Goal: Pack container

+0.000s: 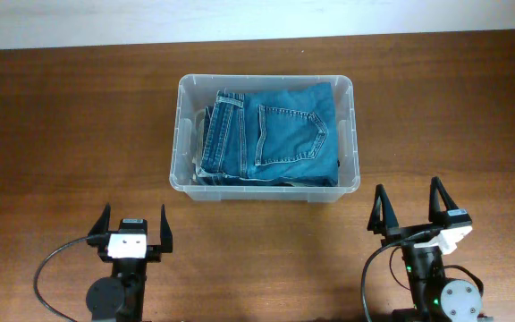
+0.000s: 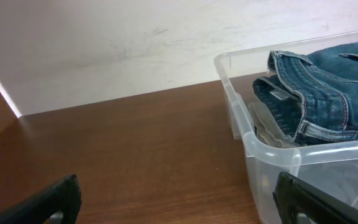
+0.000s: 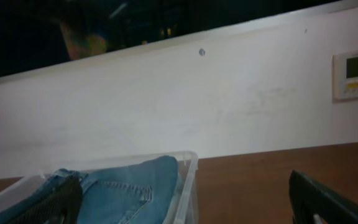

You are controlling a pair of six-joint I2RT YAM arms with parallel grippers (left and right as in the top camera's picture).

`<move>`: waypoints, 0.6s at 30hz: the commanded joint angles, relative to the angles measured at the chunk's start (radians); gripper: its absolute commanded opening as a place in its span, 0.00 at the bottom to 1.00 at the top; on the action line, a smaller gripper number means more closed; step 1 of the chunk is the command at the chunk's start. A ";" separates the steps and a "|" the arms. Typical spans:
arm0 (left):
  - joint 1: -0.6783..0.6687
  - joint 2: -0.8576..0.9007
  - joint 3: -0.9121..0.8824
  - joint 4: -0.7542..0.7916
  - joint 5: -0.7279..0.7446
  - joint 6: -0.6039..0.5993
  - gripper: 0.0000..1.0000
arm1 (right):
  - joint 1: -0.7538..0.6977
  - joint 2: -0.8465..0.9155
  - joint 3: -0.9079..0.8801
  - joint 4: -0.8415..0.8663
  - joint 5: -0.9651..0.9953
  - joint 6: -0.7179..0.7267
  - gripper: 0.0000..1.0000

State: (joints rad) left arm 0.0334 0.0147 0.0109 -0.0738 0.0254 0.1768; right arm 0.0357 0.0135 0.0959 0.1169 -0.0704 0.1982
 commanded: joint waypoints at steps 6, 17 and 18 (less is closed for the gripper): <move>0.005 -0.010 -0.002 -0.007 -0.004 0.012 0.99 | 0.009 -0.010 -0.079 0.060 -0.013 0.001 0.98; 0.005 -0.010 -0.002 -0.007 -0.004 0.012 0.99 | 0.009 -0.010 -0.090 0.019 -0.016 -0.068 0.98; 0.005 -0.010 -0.002 -0.007 -0.004 0.012 0.99 | 0.009 -0.010 -0.090 -0.010 -0.016 -0.082 0.98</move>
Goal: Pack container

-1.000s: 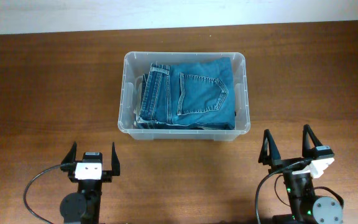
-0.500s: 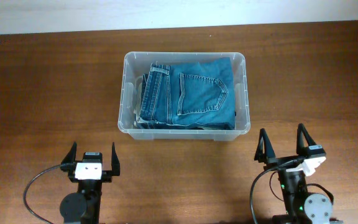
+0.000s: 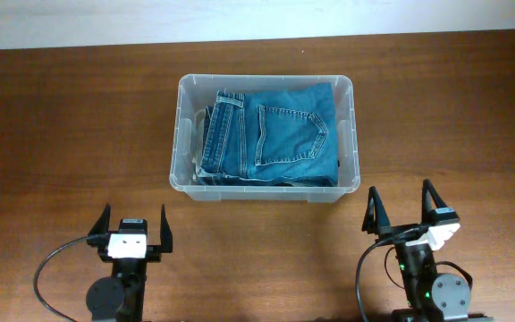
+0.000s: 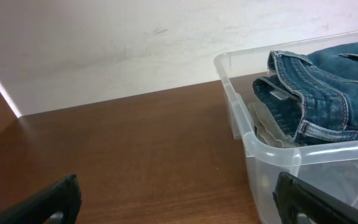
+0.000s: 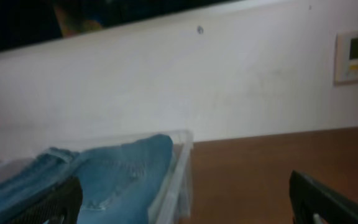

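A clear plastic container stands in the middle of the wooden table with folded blue jeans lying inside it. The left wrist view shows the jeans over the container's near corner. My left gripper stands open near the front edge, left of the container, holding nothing. My right gripper is open too, in front of the container's right corner, empty. In the right wrist view the jeans and the container rim look blurred.
A white wall runs along the table's far edge. A wall panel with a display shows at the right in the right wrist view. Bare brown tabletop lies to either side of the container.
My right gripper has shifted slightly left and back towards the front edge, and its view is blurred. The left gripper, the container and the jeans are unchanged.
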You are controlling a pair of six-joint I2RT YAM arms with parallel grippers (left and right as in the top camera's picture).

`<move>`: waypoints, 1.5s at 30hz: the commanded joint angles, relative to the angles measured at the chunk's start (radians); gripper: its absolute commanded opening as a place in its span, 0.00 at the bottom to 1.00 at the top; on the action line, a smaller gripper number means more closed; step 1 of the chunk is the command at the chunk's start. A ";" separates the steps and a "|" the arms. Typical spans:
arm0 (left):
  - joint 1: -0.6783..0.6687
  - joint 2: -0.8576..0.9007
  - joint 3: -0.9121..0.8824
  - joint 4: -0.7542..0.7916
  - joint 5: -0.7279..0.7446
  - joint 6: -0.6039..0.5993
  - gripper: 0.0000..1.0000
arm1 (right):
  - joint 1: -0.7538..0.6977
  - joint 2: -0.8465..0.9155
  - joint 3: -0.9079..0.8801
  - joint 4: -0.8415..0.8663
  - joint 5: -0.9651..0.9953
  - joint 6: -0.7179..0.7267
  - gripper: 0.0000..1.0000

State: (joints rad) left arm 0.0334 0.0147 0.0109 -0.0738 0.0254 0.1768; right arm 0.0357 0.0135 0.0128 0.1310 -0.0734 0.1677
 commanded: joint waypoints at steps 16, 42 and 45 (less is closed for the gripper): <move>0.005 -0.010 -0.002 -0.007 -0.004 0.012 0.99 | 0.009 -0.010 -0.007 -0.206 0.029 -0.066 0.98; 0.005 -0.010 -0.002 -0.007 -0.004 0.012 0.99 | 0.009 -0.010 -0.007 -0.206 0.029 -0.066 0.98; 0.005 -0.010 -0.002 -0.007 -0.004 0.012 1.00 | 0.009 -0.010 -0.007 -0.206 0.029 -0.066 0.98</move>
